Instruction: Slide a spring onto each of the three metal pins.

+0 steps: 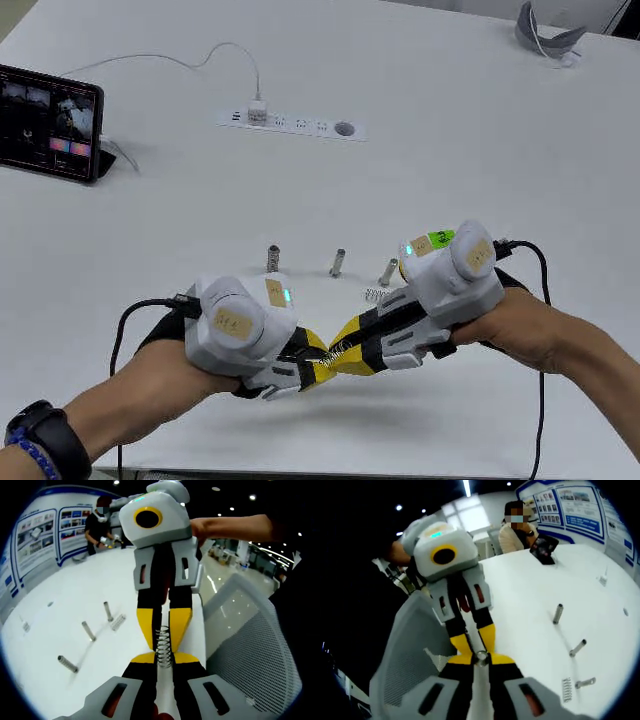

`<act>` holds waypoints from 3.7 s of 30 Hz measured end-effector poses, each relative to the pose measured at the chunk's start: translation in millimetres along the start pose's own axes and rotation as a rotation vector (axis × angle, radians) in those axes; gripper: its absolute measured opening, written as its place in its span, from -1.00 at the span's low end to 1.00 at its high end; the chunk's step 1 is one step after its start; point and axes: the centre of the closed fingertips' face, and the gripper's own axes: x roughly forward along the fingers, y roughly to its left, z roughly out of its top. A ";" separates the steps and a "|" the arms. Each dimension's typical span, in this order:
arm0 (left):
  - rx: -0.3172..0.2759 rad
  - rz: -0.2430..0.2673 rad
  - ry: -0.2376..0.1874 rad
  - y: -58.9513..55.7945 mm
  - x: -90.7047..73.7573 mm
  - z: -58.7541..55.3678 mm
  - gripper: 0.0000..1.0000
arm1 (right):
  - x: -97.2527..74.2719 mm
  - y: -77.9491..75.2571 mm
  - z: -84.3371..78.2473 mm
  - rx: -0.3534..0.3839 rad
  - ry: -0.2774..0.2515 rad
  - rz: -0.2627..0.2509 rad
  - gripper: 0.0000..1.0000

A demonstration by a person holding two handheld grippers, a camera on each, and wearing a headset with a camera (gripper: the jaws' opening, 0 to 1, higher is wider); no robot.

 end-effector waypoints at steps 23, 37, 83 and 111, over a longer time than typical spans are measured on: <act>-0.073 0.081 0.013 21.8 -9.6 -22.2 -0.50 | -13.8 -7.4 -11.5 0.041 -0.029 -0.056 -0.75; -0.124 0.172 0.007 45.5 -23.0 -29.7 -0.32 | -26.3 -28.2 -28.8 0.058 0.017 -0.140 -0.75; -0.269 0.366 0.001 85.9 -78.5 -64.6 0.41 | -45.7 -121.9 4.8 -0.062 0.132 -0.234 -0.75; -0.340 0.404 -0.036 93.9 -98.6 -76.1 0.54 | -38.2 -162.0 14.9 -0.082 0.218 -0.270 -0.75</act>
